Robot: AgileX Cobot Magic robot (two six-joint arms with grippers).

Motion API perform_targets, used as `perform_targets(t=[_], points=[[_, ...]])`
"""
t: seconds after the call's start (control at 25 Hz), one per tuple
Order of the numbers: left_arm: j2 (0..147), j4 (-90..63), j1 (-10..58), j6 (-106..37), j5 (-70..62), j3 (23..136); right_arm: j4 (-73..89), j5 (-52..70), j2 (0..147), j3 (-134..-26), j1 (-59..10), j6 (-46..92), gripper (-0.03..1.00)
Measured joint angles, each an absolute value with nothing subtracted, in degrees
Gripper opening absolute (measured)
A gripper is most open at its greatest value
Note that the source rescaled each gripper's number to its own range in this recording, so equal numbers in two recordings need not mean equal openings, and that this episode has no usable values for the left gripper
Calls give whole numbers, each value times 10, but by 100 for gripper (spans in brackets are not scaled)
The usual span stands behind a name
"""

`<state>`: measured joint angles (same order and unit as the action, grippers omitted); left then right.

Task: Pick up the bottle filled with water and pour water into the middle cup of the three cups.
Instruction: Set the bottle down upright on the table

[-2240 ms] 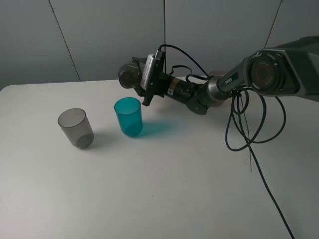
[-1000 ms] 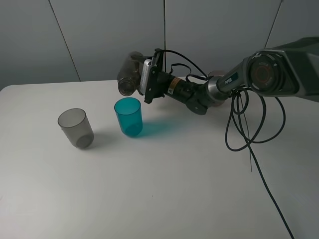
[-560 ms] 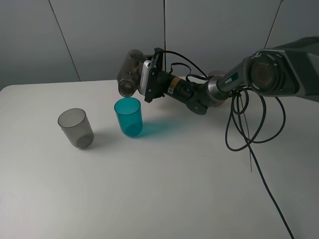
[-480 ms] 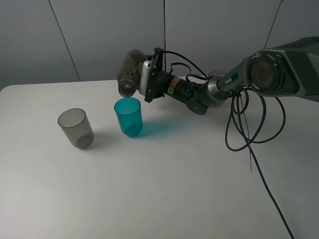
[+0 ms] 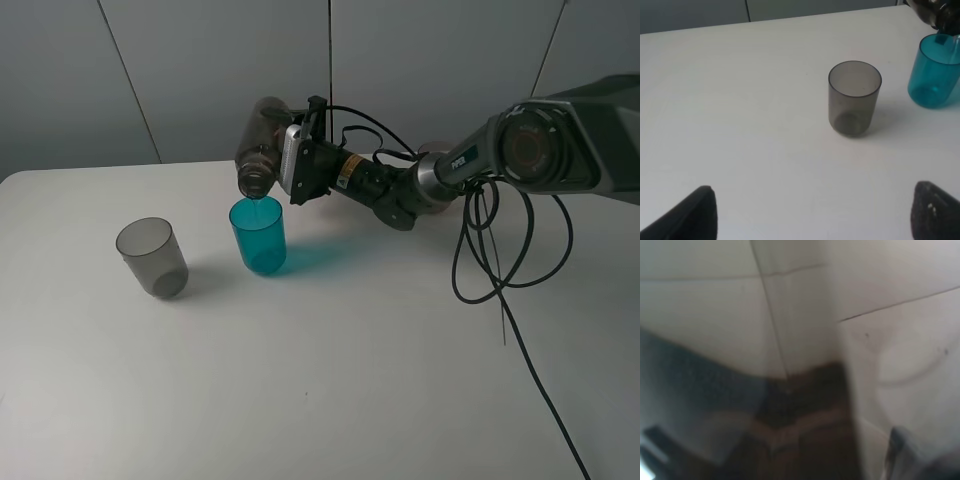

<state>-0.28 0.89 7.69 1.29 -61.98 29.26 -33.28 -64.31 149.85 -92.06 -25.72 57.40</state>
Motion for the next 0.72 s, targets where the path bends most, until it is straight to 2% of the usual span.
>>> perform_targets(t=[0.72], points=[[-3, 9, 77, 13, -620, 293, -333, -643, 1498, -928, -257, 584, 19]])
